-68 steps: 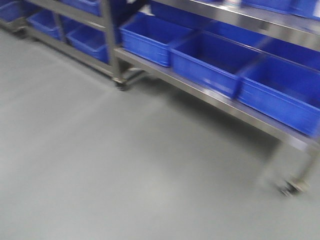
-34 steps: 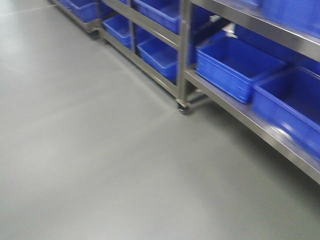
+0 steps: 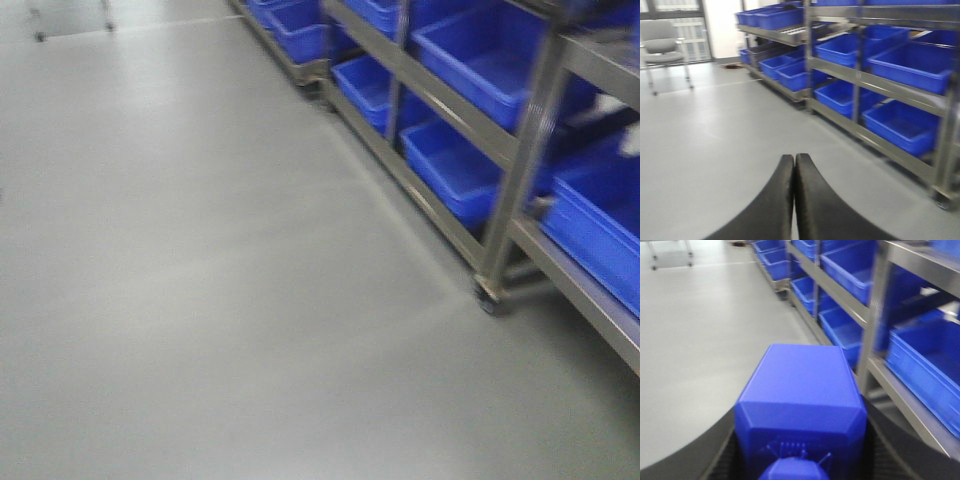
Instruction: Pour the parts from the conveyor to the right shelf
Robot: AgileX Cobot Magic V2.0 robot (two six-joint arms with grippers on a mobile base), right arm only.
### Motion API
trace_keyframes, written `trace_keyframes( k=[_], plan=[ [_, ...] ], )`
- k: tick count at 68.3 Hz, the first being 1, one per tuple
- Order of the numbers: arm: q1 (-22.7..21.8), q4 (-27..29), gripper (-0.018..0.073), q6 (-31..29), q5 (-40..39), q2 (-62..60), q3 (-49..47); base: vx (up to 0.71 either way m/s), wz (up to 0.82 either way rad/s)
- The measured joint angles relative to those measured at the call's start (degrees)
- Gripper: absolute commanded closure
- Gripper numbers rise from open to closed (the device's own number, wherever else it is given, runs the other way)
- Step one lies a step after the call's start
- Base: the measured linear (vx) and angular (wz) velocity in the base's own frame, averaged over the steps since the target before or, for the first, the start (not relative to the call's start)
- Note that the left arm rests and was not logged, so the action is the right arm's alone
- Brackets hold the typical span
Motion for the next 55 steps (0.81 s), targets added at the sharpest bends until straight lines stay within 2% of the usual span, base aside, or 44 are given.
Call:
trace_keyframes(
  k=[28,55],
  plan=[
    [0.00,0.00,0.0565,0.00,0.00,0.00,0.00,0.61,0.41],
    [0.00,0.00,0.0565,0.00,-0.05,0.00,0.00,0.62,0.18]
  ],
)
